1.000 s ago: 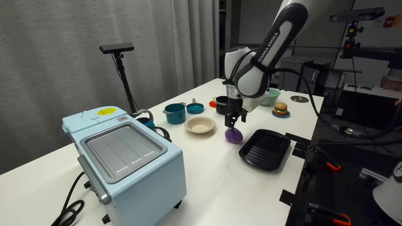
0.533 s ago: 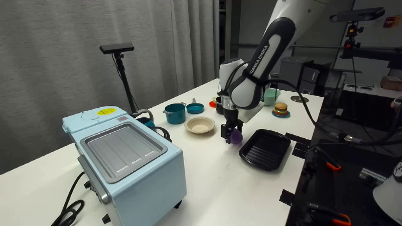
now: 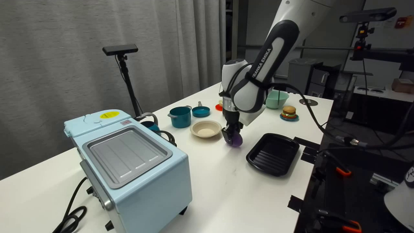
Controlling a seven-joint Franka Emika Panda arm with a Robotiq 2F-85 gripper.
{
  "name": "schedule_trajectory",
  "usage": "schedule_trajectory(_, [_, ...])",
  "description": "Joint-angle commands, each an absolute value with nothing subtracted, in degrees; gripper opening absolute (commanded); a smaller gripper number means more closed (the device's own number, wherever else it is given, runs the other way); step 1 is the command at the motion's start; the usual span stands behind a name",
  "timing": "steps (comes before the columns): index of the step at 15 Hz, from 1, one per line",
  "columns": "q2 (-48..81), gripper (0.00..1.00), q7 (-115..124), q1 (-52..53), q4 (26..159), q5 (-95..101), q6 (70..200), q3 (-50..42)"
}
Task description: Put the purple object inside the plate
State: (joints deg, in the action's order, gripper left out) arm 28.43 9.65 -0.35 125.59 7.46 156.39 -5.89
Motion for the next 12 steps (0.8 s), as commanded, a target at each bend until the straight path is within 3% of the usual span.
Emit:
schedule_trajectory(1, [23.3, 0.15, 8.9, 0.8, 126.4, 6.7, 154.1, -6.0])
schedule_trajectory(5, [22.3, 0.05, 8.5, 0.0, 122.1, 5.2, 152.1, -5.0])
schedule_trajectory(12, [29.6, 0.07, 10.3, 0.3, 109.5, 5.9, 151.3, -6.5])
